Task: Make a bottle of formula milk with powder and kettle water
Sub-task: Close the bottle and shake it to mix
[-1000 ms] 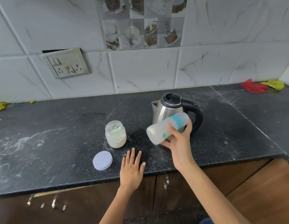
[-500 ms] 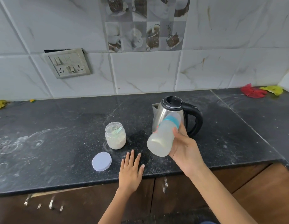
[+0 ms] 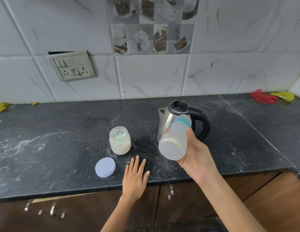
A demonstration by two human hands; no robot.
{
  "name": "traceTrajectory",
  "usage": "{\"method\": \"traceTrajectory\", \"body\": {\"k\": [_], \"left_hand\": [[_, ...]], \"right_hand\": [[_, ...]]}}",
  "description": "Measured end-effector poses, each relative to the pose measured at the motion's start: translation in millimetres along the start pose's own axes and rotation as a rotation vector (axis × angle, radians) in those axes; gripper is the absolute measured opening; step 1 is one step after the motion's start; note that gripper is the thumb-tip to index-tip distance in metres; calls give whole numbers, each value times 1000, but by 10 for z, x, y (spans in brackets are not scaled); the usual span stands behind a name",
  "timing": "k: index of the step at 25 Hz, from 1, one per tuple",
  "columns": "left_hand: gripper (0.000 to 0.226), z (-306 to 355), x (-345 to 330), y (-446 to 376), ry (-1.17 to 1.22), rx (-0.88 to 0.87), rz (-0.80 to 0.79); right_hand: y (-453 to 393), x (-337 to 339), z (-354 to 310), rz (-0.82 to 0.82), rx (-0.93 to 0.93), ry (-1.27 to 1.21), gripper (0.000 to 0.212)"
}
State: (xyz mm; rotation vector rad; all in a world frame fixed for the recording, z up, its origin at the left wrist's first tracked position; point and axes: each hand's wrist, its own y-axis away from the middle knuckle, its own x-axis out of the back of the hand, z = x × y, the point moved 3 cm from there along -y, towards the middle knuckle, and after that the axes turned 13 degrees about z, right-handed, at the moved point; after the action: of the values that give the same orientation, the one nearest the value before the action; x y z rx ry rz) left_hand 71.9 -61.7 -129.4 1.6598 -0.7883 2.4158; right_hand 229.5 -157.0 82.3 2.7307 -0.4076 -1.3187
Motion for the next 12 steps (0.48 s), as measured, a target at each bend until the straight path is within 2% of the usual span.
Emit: {"method": "traceTrajectory", "body": {"k": [3, 5, 9, 10, 12], "left_hand": [[66, 3, 8, -12, -23, 10, -37], [65, -5, -1, -14, -34, 13, -37], [67, -4, -8, -14, -38, 8, -19], [66, -6, -9, -11, -45, 10, -26], [65, -9, -10, -7, -60, 10, -32]], "right_hand": [[5, 11, -50, -26, 74, 86, 88], [23, 18, -96, -14, 126, 170, 91], [66, 64, -140, 95, 191, 287, 93], [70, 88, -120, 139, 170, 271, 84], [62, 161, -53, 248, 82, 191, 51]]}}
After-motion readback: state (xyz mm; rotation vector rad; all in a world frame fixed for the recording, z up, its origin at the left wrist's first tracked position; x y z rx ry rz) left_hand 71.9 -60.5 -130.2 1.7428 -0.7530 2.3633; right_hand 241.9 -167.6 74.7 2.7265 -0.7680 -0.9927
